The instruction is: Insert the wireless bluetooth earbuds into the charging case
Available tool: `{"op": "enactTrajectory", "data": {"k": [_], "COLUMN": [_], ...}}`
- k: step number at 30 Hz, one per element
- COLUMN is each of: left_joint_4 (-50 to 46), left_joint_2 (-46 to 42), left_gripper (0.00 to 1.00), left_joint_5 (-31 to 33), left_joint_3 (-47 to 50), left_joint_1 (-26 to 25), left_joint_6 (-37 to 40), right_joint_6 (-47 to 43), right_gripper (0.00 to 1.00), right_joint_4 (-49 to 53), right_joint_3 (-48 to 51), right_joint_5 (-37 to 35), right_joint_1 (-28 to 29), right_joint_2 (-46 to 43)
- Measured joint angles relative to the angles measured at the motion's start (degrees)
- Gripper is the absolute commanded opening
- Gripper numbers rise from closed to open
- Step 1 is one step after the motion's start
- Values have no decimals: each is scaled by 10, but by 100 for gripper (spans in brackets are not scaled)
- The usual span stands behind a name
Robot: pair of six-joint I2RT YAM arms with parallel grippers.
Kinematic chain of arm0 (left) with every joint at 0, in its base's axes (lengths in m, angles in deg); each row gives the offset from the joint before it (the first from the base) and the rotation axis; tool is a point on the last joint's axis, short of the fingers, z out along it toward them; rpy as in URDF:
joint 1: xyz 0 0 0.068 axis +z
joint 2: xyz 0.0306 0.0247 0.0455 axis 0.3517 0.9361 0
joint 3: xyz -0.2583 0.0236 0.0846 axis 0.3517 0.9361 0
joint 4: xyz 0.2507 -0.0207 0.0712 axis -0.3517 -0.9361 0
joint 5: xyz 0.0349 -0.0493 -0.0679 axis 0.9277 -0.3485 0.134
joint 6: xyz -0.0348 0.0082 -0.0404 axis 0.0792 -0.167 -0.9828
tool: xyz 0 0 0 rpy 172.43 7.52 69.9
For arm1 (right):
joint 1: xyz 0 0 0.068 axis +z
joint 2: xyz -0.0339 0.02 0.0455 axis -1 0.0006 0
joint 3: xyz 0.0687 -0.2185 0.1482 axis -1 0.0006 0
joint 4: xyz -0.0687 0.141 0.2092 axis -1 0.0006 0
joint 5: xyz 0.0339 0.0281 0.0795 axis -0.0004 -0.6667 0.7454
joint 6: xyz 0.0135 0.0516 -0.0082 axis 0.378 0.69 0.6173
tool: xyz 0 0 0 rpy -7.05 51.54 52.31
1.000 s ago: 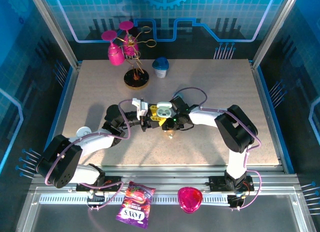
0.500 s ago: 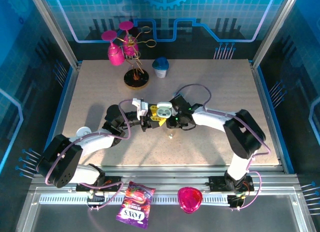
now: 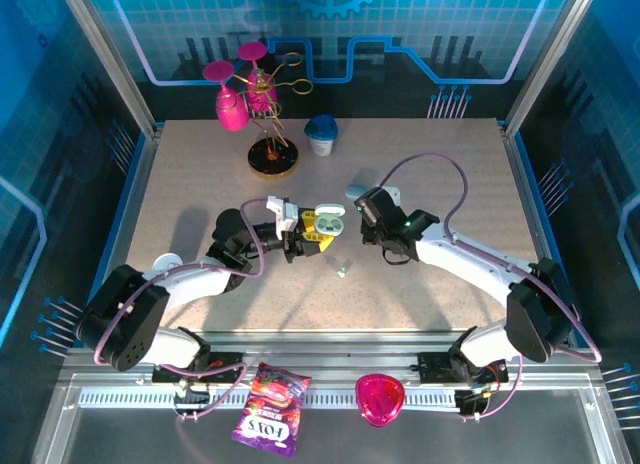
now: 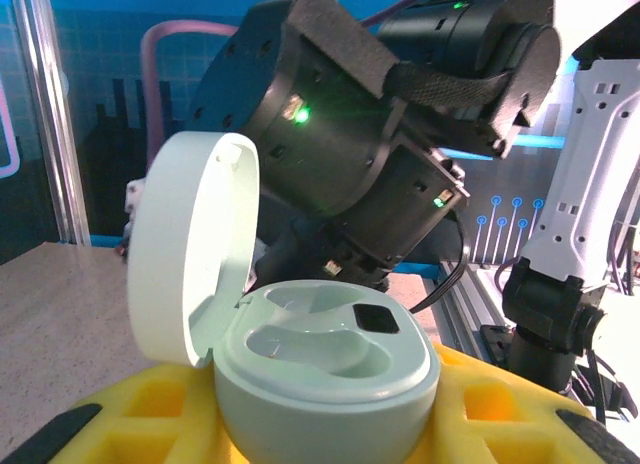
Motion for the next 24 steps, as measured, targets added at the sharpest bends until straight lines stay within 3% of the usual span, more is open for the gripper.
{"op": "enactTrajectory", "data": {"k": [11,24], "left_joint_4": [33,102], "left_joint_2": [37,152], "left_gripper": [24,17], "left_joint_5": [44,140], "left_joint_3": [9,17], "left_joint_1": [0,-11], "left_joint_6": [11,48], "right_joint_6": [4,-11], "right_gripper": [16,14], "right_joint_4": [8,10], "right_joint_3": [10,12], "right_joint_5": [-13,8], "right_joint_1": [0,27], "right_joint_2": [-33,-167]}}
